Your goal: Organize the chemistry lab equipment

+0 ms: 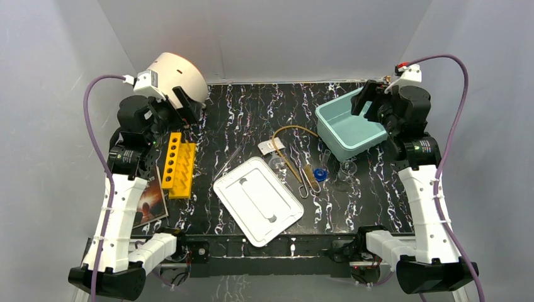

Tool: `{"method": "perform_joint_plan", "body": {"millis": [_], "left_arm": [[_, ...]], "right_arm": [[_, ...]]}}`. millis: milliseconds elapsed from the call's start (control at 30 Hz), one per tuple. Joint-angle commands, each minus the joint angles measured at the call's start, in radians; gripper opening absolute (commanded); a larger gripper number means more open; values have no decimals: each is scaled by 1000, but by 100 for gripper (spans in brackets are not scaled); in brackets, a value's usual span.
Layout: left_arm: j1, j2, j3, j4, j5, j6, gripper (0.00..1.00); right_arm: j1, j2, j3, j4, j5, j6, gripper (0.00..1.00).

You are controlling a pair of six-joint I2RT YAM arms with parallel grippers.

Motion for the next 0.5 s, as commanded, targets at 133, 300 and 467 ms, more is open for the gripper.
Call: {"method": "perform_joint_plan", "body": {"millis": [133, 300, 467], "left_arm": [[-6, -40, -46, 67, 80, -4, 98], [-7, -59, -99, 111, 163, 14, 98], [-9, -42, -137, 153, 267, 15, 98]], "right_arm": [[-10, -39, -41, 145, -126, 51, 88], [-12, -35, -56, 158, -228, 101, 88], [-13, -24, -53, 179, -355, 96, 89]]}}
